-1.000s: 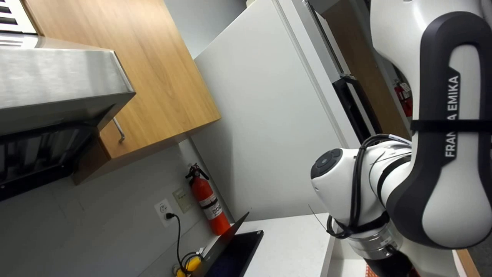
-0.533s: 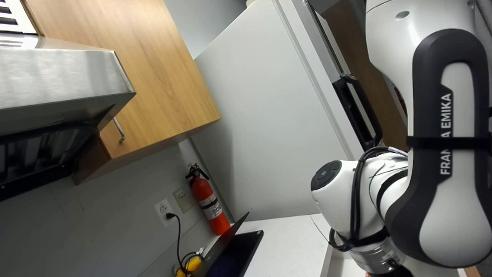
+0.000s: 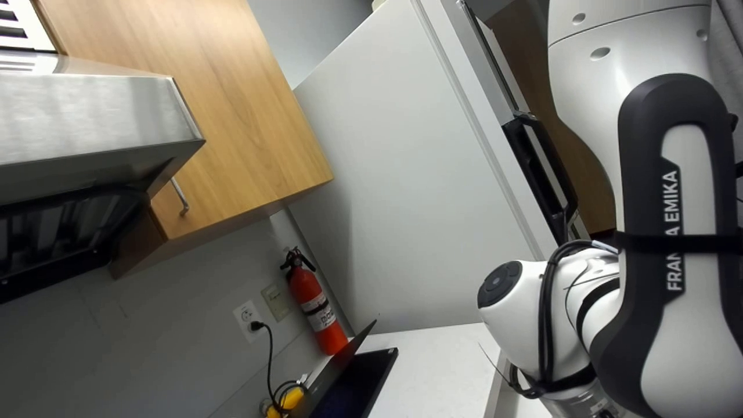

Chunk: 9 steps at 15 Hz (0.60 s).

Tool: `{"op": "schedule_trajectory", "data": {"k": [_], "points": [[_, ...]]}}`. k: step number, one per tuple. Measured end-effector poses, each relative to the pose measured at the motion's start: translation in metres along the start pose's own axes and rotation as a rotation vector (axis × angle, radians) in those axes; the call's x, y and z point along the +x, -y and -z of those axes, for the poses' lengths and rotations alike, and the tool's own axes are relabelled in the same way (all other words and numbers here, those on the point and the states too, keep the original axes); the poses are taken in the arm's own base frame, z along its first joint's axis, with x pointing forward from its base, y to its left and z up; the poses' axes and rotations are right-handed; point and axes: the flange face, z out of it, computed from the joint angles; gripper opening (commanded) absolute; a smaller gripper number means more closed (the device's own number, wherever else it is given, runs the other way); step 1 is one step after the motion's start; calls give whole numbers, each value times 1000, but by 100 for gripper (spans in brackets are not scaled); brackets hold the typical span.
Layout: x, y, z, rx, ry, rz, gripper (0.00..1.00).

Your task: Move the watermelon and the orange plush toys from the drawer to the counter then close the drawer

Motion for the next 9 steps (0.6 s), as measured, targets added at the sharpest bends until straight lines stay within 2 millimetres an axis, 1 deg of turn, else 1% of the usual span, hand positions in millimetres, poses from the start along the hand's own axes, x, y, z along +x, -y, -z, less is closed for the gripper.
{"op": "schedule_trajectory", "data": {"k": [4,5,7,9], "points": [[-3,2,-13,-1,25,-6,42],[-3,2,-15,-1,28,-7,78],[-1,3,-16,-1,29,-8,80],[3,2,-15,0,25,-11,92]]}}
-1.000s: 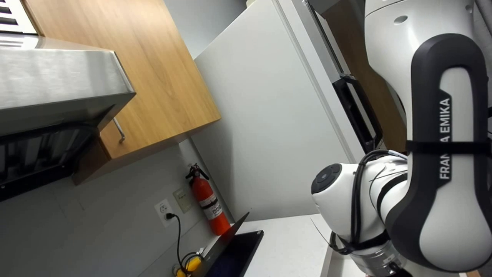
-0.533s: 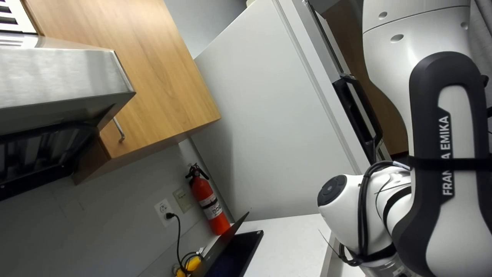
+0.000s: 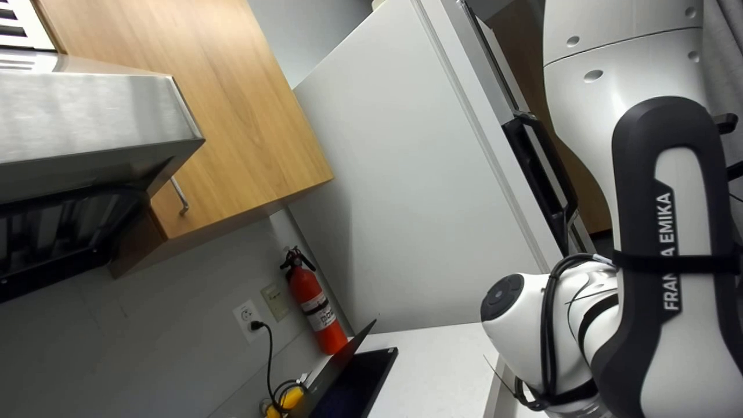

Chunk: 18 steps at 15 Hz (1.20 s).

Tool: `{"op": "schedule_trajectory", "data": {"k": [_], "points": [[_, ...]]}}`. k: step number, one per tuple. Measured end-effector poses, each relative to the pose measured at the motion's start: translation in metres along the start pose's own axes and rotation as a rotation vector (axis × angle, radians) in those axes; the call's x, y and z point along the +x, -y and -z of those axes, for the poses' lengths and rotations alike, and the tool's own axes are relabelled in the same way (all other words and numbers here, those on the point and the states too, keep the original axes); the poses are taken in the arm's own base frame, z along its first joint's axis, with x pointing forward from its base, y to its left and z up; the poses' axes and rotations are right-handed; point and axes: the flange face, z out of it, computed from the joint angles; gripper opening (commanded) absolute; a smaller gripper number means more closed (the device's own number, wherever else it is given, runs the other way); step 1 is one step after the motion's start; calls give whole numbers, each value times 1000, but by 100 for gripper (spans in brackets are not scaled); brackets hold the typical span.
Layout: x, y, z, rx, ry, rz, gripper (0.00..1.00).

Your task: Move the watermelon and the orange plush toys from the drawer to the counter then close the drawer

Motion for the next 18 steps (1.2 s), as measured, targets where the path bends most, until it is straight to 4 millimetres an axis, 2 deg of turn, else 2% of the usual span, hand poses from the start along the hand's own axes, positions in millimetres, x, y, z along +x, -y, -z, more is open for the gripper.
{"op": "schedule_trajectory", "data": {"k": [1,5,6,7,8,11,16,18], "points": [[2,-1,1,0,-3,-3,99],[9,-9,4,-15,-19,-12,100],[11,-9,4,-17,-21,-13,75],[11,-10,4,-18,-22,-13,74],[12,-9,4,-19,-23,-12,68],[12,-7,2,-19,-24,-9,42],[14,-5,3,-21,-29,-3,6],[15,-7,4,-29,-34,4,1]]}}
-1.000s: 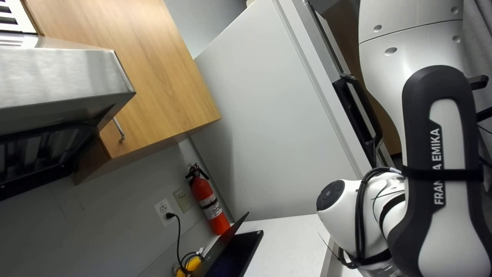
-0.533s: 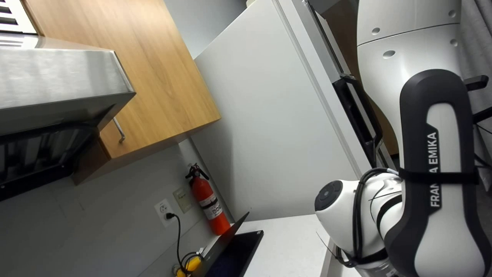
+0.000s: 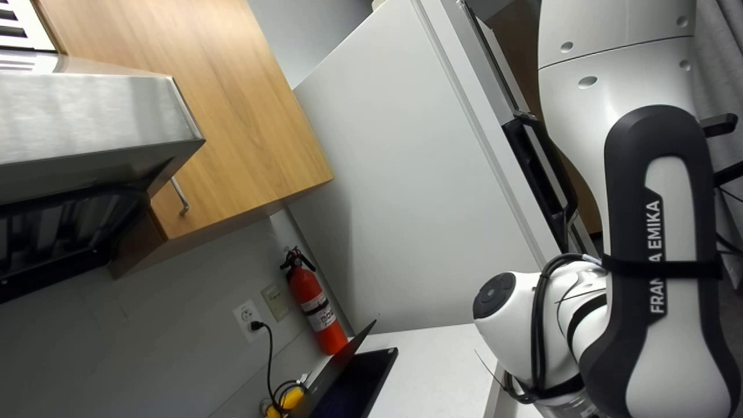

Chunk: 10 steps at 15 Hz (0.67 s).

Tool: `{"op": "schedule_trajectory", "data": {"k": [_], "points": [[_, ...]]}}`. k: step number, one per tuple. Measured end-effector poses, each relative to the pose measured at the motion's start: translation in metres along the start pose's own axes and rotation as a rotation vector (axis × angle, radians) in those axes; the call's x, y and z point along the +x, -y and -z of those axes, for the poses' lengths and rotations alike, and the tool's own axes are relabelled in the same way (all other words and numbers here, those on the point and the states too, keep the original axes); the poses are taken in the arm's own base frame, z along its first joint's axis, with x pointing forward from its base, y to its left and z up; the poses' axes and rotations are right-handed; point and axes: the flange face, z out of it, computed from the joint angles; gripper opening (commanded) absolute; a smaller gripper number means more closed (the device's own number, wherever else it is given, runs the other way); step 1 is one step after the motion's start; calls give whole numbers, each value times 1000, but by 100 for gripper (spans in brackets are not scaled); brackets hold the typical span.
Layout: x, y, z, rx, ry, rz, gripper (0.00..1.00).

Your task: Move the watermelon and the orange plush toys from the drawer to the counter then close the drawer

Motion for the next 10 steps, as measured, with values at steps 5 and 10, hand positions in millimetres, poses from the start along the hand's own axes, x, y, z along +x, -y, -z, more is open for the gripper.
{"op": "schedule_trajectory", "data": {"k": [5,10], "points": [[1,-10,19,-23,-9,17,3],[-4,-28,79,-77,-27,35,3]]}}
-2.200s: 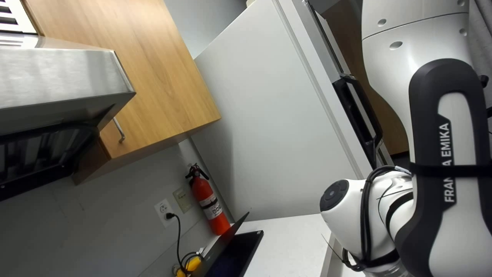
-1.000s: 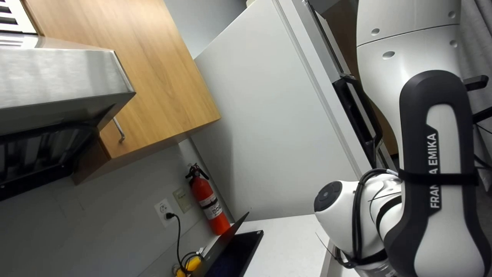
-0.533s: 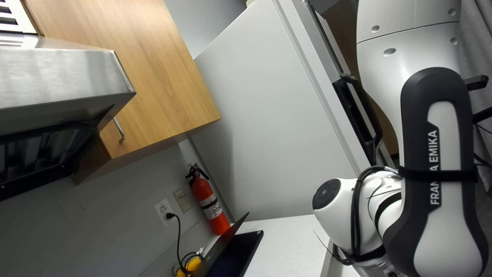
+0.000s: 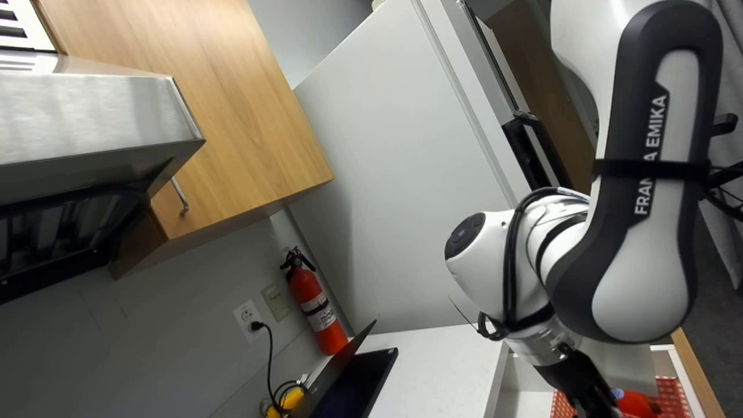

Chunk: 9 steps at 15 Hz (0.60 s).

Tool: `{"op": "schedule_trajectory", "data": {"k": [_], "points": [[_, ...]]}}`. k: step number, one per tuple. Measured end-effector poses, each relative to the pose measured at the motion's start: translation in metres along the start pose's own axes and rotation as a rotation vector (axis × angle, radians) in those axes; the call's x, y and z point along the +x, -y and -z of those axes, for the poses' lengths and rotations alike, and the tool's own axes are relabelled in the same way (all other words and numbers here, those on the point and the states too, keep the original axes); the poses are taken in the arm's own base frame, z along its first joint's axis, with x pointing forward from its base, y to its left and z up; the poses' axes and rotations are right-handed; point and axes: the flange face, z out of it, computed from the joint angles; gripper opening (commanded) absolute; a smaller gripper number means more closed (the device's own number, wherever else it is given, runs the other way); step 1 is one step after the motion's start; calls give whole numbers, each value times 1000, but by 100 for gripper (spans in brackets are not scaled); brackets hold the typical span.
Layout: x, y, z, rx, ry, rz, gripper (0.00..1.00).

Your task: Move the watermelon and the orange plush toys from the drawer to the counter then close the drawer

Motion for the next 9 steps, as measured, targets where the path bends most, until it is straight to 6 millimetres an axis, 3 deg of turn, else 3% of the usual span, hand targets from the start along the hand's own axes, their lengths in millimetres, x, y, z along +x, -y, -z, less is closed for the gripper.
{"op": "schedule_trajectory", "data": {"k": [4,9], "points": [[0,-17,49,-64,-80,10,3],[12,-15,82,-153,-209,44,3]]}}
